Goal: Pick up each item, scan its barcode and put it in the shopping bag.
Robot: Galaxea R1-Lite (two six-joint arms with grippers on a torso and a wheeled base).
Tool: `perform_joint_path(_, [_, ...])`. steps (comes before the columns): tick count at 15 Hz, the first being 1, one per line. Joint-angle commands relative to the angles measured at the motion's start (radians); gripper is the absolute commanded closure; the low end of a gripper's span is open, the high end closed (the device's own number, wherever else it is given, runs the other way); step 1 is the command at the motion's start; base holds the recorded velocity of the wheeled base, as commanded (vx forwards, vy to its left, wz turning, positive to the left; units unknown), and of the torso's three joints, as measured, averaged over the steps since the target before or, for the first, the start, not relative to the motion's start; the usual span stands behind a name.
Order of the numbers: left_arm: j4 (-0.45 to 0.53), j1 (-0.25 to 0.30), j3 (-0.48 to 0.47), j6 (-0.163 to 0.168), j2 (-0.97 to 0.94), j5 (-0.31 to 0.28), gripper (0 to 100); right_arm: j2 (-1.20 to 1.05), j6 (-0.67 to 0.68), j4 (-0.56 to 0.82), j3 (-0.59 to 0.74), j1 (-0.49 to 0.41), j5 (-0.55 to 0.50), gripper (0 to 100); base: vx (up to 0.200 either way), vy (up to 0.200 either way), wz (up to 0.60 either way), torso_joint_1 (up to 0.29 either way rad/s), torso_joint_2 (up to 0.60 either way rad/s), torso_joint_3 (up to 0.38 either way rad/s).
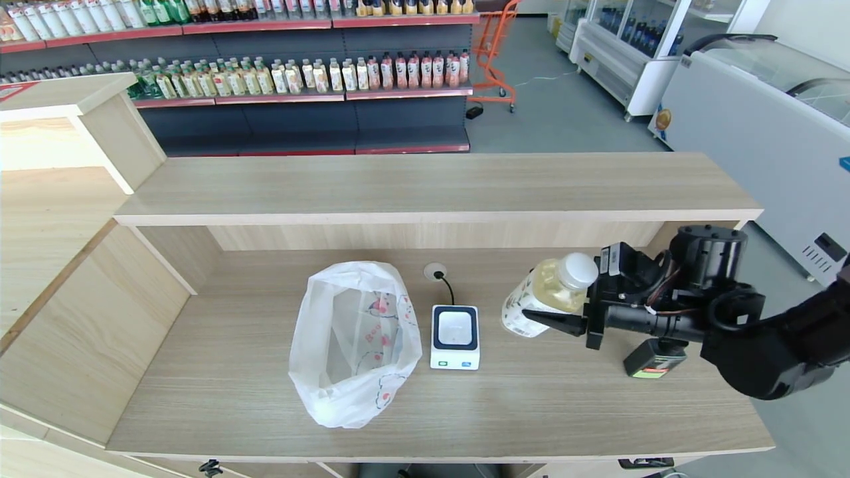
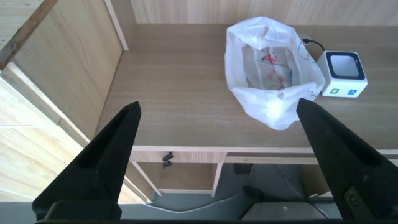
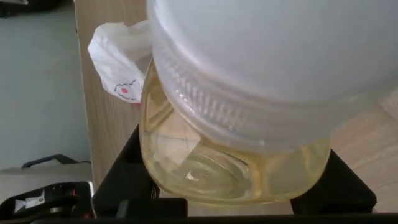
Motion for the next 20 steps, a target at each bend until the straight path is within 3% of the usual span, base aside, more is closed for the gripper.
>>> perform_joint_path(1, [0.000,0.000,0.000,0.000,0.000,0.000,0,0.237,-0.059,-0.164,-0.069,0.022,0.042,100,0.000,0.000,0.00,0.000,0.00,0.000])
perform_joint_path(3, [0.000,0.000,0.000,0.000,0.000,0.000,0,0.354,-0.143,-0.270,-0.136,0.025,0.102,100,0.000,0.000,0.00,0.000,0.00,0.000])
perform_joint_path(7, [0.000,0.000,0.000,0.000,0.000,0.000,0,0.458,-0.240,-0.279,-0.227,0.019,0.148,100,0.000,0.000,0.00,0.000,0.00,0.000])
perform_joint_path(20, [0.000,0.000,0.000,0.000,0.000,0.000,0,0.642,-0.259,-0.320,-0.471,0.052,0.233,100,0.000,0.000,0.00,0.000,0.00,0.000])
